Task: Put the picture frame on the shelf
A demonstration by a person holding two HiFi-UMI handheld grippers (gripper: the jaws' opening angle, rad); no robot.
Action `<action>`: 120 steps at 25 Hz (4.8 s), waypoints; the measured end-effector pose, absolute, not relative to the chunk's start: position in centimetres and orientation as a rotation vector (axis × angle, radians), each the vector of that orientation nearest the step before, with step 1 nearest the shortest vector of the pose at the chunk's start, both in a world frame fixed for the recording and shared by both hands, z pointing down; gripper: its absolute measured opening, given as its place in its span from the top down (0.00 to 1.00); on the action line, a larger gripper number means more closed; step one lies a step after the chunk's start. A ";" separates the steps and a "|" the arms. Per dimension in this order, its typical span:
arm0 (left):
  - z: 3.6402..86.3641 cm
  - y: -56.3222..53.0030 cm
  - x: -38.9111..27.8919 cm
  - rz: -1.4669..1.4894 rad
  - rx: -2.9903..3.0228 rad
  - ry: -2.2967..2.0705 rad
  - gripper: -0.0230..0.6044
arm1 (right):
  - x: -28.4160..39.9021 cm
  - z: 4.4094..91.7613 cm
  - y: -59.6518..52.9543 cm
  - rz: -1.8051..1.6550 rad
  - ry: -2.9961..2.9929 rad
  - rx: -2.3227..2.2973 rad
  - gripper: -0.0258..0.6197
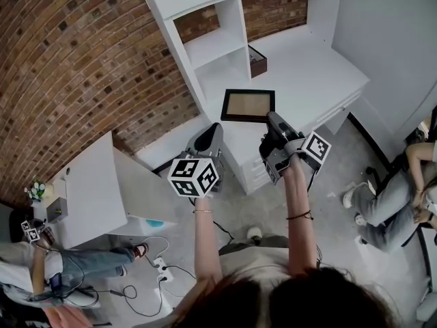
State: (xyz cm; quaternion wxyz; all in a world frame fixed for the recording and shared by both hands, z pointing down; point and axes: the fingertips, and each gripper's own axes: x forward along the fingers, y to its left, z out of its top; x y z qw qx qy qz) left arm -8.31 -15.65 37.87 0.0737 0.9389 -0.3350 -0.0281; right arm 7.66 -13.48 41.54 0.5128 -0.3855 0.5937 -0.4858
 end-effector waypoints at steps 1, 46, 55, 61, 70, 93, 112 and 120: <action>38.0 -15.7 -8.2 -0.085 2.823 -1.001 0.95 | 7.6 41.8 -13.5 -1.168 1.423 -0.926 0.84; 38.3 -27.5 -4.7 -0.106 2.766 -1.151 0.95 | 11.5 42.7 -27.8 -1.279 1.423 -0.821 0.84; 38.3 -30.6 -3.7 -0.099 2.711 -1.227 0.95 | 12.4 42.1 -32.1 -1.336 1.456 -0.785 0.84; 37.7 -32.4 -3.2 -0.128 2.679 -1.280 0.95 | 12.7 41.2 -34.4 -1.360 1.503 -0.760 0.84; 37.1 -34.2 -1.4 -0.142 2.651 -1.337 0.95 | 13.6 40.5 -36.9 -1.397 1.544 -0.734 0.84; 36.4 -38.0 -2.2 -0.178 2.627 -1.371 0.95 | 12.3 38.8 -41.4 -1.350 1.601 -0.700 0.84; 36.9 -43.8 -4.3 -0.163 2.618 -1.387 0.95 | 10.4 38.7 -48.0 -1.328 1.605 -0.691 0.84; 37.4 -45.0 -4.3 -0.142 2.625 -1.352 0.95 | 10.2 39.0 -49.5 -1.333 1.608 -0.707 0.84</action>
